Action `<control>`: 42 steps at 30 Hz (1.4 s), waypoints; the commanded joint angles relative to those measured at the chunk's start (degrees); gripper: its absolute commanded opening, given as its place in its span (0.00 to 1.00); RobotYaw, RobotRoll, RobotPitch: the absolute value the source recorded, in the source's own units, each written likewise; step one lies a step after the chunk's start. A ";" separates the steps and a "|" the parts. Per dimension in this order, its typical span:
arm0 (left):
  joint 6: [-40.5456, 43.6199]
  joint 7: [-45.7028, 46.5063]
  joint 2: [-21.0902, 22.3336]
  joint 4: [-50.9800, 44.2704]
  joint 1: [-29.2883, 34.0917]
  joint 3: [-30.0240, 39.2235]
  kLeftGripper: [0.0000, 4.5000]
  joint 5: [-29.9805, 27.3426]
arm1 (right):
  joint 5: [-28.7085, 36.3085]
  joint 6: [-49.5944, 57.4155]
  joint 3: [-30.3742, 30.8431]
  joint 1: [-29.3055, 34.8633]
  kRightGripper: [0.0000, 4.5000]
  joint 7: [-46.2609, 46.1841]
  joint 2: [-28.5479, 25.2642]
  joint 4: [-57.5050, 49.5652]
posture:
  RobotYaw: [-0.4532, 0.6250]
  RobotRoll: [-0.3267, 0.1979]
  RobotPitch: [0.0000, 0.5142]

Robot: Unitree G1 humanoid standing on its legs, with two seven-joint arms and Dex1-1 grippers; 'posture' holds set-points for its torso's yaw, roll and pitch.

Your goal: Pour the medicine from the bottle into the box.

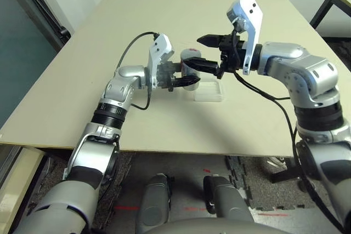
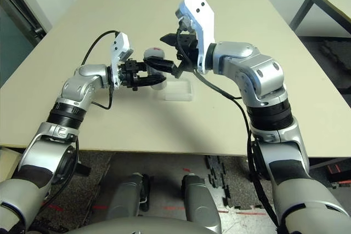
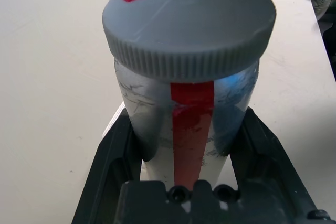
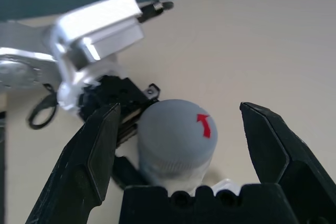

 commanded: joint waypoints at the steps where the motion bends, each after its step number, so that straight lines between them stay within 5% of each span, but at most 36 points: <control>1: -0.19 -0.68 -0.40 0.49 -1.24 -0.73 0.55 0.69 | -2.11 -2.25 1.53 -0.72 1.00 0.29 0.66 1.97 | 0.42 0.62 0.18; 16: 0.32 -0.69 -0.50 -0.50 -0.47 -0.83 0.55 0.73 | -3.99 -2.93 1.03 -1.26 1.00 0.34 2.01 4.16 | 0.42 0.62 0.19; 42: 0.51 -0.73 1.16 -0.09 -0.52 -0.34 0.55 0.38 | 1.44 4.35 -6.32 5.72 1.00 -1.49 -5.59 -5.24 | 0.41 0.62 0.19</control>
